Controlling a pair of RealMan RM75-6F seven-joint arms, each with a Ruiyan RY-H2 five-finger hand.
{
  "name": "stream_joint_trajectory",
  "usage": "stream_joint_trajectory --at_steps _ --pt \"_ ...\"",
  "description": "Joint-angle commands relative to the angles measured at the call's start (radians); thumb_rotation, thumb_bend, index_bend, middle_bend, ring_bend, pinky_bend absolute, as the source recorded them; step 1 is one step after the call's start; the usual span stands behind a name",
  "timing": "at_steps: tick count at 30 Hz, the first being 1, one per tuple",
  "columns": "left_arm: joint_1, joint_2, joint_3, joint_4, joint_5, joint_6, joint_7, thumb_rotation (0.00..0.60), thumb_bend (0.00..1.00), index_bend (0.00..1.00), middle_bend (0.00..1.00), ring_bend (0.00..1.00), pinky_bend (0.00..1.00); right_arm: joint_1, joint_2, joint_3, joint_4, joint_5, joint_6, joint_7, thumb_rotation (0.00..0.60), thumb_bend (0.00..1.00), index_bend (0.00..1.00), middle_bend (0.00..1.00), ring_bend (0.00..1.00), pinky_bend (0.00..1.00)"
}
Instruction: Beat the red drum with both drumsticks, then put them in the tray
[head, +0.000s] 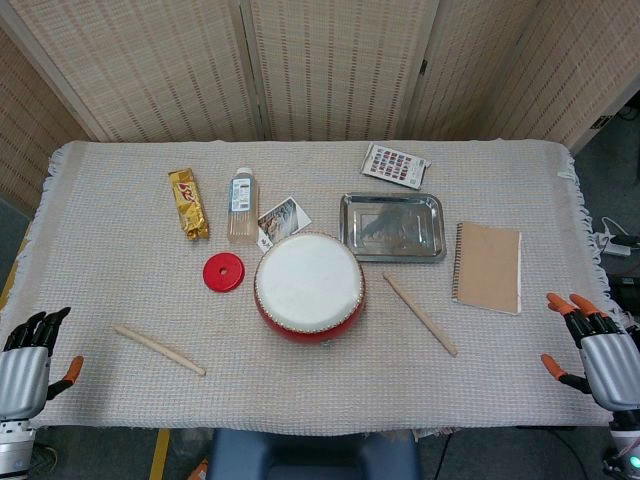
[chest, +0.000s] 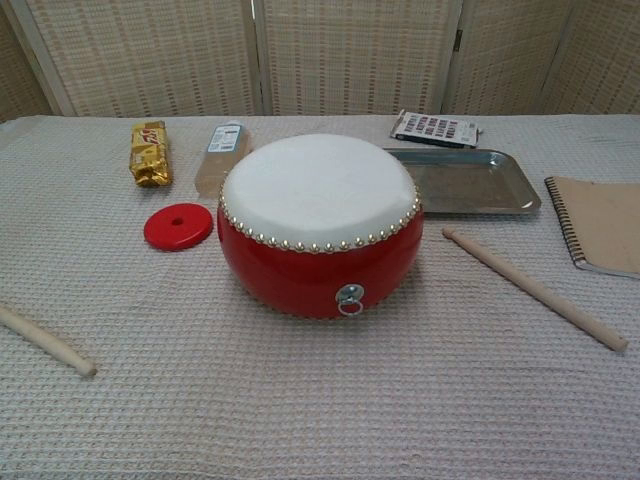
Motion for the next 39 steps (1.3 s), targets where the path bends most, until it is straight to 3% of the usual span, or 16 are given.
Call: stream_joint_trajectory --at_steps 1,14,27,39 --pt "-0.001 0.003 0.002 0.003 0.001 -0.009 0.003 0.6 0.35 0.15 0.19 0.12 0.19 -0.004 0.001 0.001 0.0 0.006 0.003 0.004 0.6 0.17 0.12 0.23 0.09 0.25" --pt "-0.016 0.001 0.009 0.024 0.036 -0.035 0.009 0.6 0.35 0.15 0.19 0.12 0.18 -0.009 0.012 -0.001 0.004 0.005 0.017 0.02 0.6 0.17 0.12 0.23 0.09 0.25" --pt "-0.15 -0.102 0.061 0.189 0.116 -0.271 -0.092 0.6 0.4 0.29 0.23 0.14 0.18 -0.001 0.027 0.004 -0.01 0.013 0.01 0.02 0.6 0.17 0.12 0.23 0.09 0.25" --pt "-0.208 -0.223 0.069 0.29 0.114 -0.357 -0.083 0.6 0.4 0.37 0.23 0.14 0.18 -0.008 0.027 0.003 -0.017 0.023 0.012 0.017 0.6 0.17 0.12 0.22 0.08 0.25"
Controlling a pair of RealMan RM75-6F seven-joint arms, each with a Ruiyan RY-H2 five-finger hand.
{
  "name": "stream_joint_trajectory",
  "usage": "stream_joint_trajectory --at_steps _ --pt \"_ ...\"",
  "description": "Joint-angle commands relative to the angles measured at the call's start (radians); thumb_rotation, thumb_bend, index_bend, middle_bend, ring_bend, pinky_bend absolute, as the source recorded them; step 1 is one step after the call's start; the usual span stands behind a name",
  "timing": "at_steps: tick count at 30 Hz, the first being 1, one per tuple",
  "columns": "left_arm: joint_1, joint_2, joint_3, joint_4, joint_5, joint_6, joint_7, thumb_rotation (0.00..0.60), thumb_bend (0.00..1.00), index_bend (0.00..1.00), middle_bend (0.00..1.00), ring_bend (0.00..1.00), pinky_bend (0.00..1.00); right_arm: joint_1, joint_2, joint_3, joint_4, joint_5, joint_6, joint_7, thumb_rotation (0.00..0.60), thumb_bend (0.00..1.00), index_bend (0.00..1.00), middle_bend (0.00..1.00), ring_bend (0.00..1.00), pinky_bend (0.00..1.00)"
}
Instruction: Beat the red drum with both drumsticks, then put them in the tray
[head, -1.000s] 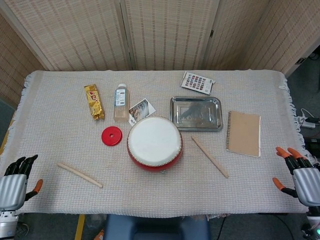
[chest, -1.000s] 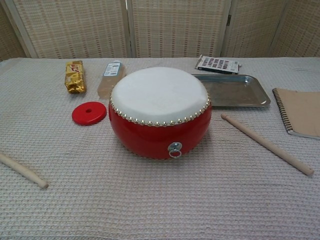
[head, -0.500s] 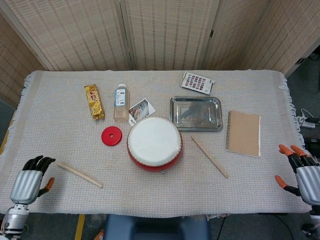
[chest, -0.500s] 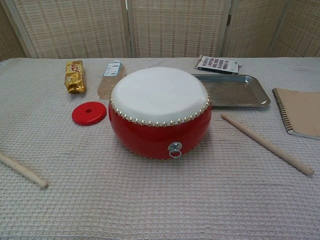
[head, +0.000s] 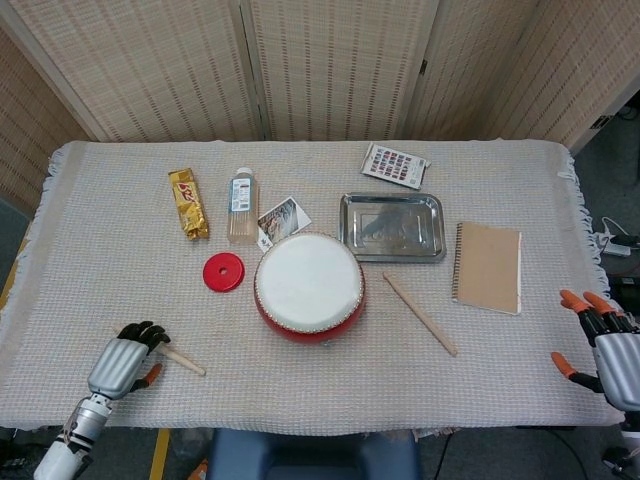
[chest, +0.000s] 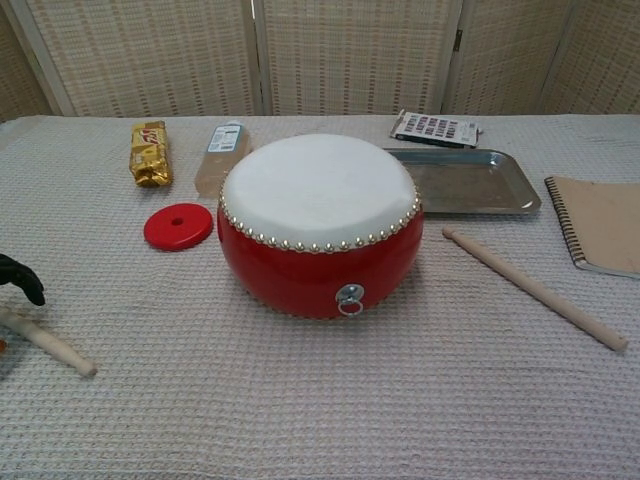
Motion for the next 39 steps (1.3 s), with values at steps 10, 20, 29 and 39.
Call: stream_joint_trajectory --at_steps 10,20,29,39 --pt "-0.019 -0.074 -0.005 0.064 -0.03 -0.022 0.006 0.6 0.38 0.44 0.23 0.14 0.18 -0.003 0.002 -0.001 -0.006 0.003 0.0 0.0 0.6 0.17 0.12 0.22 0.08 0.25" --pt "-0.035 -0.112 -0.011 0.096 -0.047 -0.036 -0.007 0.6 0.39 0.5 0.24 0.14 0.18 -0.002 0.004 -0.003 -0.007 0.005 -0.005 0.005 0.6 0.17 0.12 0.22 0.08 0.25" --pt "-0.002 -0.098 -0.04 0.034 -0.063 0.032 -0.377 0.6 0.4 0.59 0.32 0.2 0.19 -0.006 0.008 -0.003 -0.013 0.003 0.002 0.005 0.6 0.17 0.12 0.22 0.08 0.25" --pt "0.038 0.006 -0.091 -0.102 -0.115 0.026 -1.142 0.6 0.4 0.58 0.41 0.27 0.24 -0.002 0.007 -0.004 -0.021 0.003 -0.007 -0.004 0.6 0.17 0.12 0.23 0.08 0.25"
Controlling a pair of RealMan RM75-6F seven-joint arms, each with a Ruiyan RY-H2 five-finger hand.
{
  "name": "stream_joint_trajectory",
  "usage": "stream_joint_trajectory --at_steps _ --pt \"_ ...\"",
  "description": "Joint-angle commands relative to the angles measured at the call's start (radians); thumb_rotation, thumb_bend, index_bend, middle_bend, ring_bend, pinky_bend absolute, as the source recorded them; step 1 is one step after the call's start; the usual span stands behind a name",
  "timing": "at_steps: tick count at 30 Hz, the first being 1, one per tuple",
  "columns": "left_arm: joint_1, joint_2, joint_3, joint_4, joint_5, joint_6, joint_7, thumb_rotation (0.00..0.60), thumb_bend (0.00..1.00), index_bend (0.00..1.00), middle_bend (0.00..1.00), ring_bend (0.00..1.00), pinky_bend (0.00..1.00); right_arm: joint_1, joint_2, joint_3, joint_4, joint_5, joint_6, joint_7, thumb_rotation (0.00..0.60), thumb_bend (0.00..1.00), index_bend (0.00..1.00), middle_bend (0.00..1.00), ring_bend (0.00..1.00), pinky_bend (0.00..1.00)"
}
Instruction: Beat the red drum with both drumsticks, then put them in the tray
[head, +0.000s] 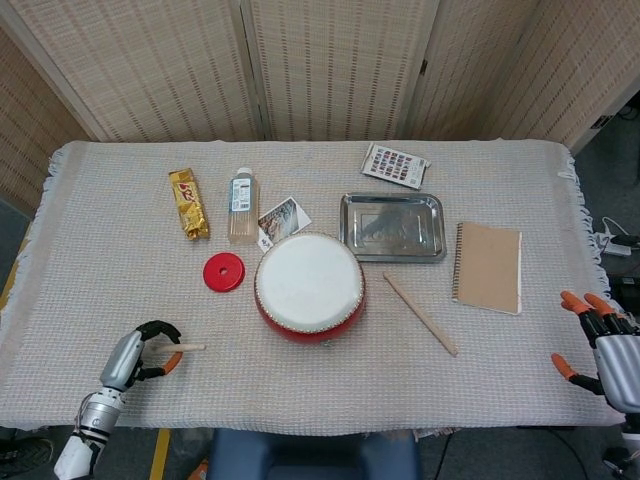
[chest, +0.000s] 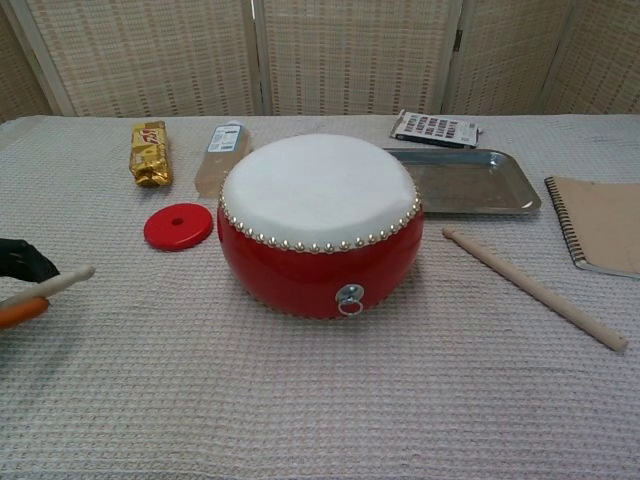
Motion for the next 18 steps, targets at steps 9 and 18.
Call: stream_joint_trajectory --at_steps 9,18 --pt "0.005 0.105 -0.031 -0.049 0.001 -0.108 -0.936 0.6 0.4 0.54 0.42 0.3 0.25 0.004 0.005 -0.001 -0.017 0.0 -0.008 -0.017 0.6 0.17 0.12 0.22 0.08 0.25" --pt "-0.028 0.074 -0.022 0.038 0.031 -0.14 -1.213 0.6 0.4 0.51 0.42 0.32 0.29 0.002 0.006 -0.002 -0.027 0.003 -0.01 -0.027 0.6 0.17 0.12 0.22 0.08 0.25"
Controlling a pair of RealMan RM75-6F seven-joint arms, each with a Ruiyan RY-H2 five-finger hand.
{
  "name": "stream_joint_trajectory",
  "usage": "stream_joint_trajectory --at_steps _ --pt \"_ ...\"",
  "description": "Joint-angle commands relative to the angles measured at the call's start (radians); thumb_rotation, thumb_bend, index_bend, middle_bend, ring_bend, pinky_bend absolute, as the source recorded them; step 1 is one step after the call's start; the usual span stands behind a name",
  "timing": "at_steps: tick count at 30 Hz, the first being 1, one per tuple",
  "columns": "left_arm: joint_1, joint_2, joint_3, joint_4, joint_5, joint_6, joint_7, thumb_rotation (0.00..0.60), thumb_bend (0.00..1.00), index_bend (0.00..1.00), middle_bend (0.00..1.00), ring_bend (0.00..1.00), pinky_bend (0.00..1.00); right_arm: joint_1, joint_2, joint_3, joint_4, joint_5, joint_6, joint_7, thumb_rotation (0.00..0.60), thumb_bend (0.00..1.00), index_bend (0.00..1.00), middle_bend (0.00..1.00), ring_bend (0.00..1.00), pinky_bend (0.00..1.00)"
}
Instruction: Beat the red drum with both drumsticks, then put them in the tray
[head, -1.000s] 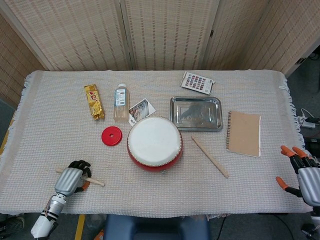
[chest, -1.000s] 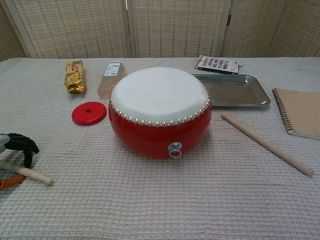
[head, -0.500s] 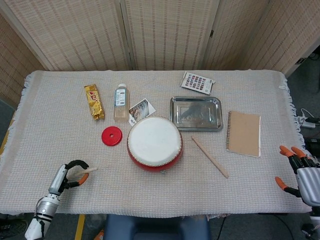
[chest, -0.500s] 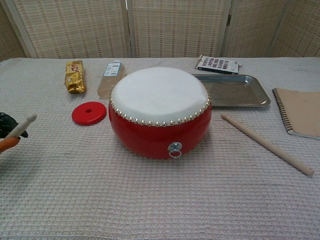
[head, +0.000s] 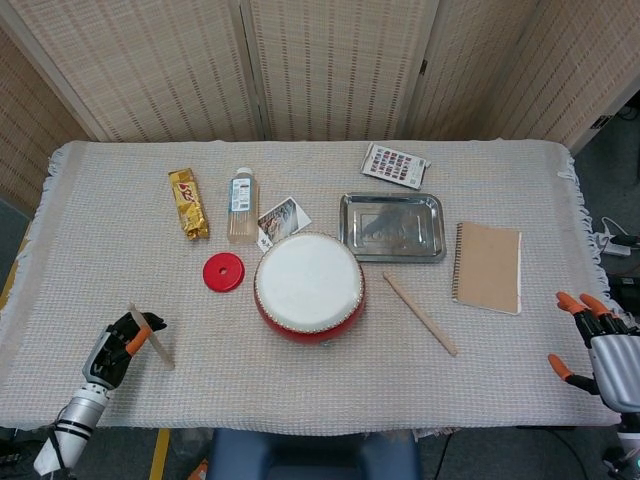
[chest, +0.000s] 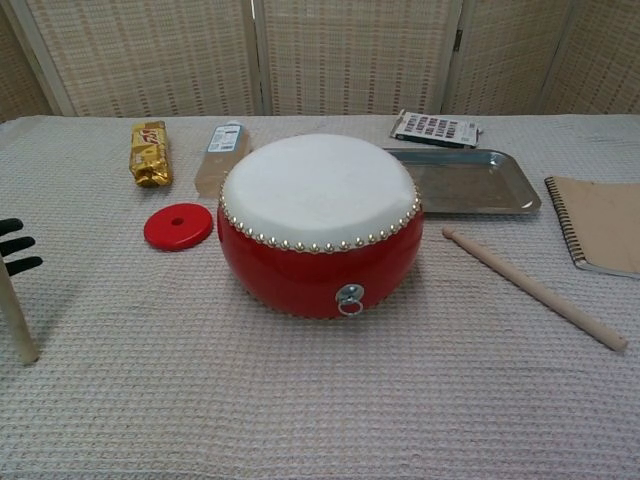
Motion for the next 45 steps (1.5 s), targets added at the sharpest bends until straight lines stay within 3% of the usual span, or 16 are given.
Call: stream_joint_trajectory --at_steps 1,5,9,12,32,45 --pt "-0.02 -0.005 0.002 0.036 0.014 -0.032 -0.1 0.6 0.4 0.5 0.42 0.32 0.29 0.0 0.0 0.0 -0.001 0.0 0.0 0.0 0.6 0.17 0.12 0.22 0.08 0.25" --pt "-0.031 -0.017 -0.005 0.057 0.011 -0.039 -0.176 0.6 0.4 0.46 0.42 0.32 0.31 -0.001 0.001 0.0 -0.001 -0.001 0.001 -0.001 0.6 0.17 0.12 0.22 0.08 0.25" --pt "-0.03 -0.033 0.007 0.085 0.038 -0.005 -0.196 0.6 0.4 0.27 0.42 0.37 0.37 -0.002 0.001 -0.001 0.0 -0.002 0.003 0.002 0.6 0.17 0.12 0.22 0.08 0.25" --pt "-0.028 -0.042 0.011 0.091 0.04 0.011 -0.181 0.6 0.41 0.25 0.46 0.43 0.4 -0.001 0.0 -0.001 0.002 -0.002 0.002 0.002 0.6 0.17 0.12 0.22 0.08 0.25" --pt "0.02 -0.092 0.0 0.063 -0.036 0.08 0.124 0.6 0.4 0.65 0.77 0.69 0.62 0.0 -0.003 -0.001 0.005 -0.025 0.019 0.005 0.6 0.17 0.14 0.22 0.08 0.25" --pt "0.044 -0.127 0.012 0.094 -0.031 0.102 0.234 0.6 0.4 0.71 0.79 0.71 0.65 -0.005 -0.004 -0.001 0.011 -0.024 0.029 0.011 0.6 0.17 0.14 0.22 0.08 0.25"
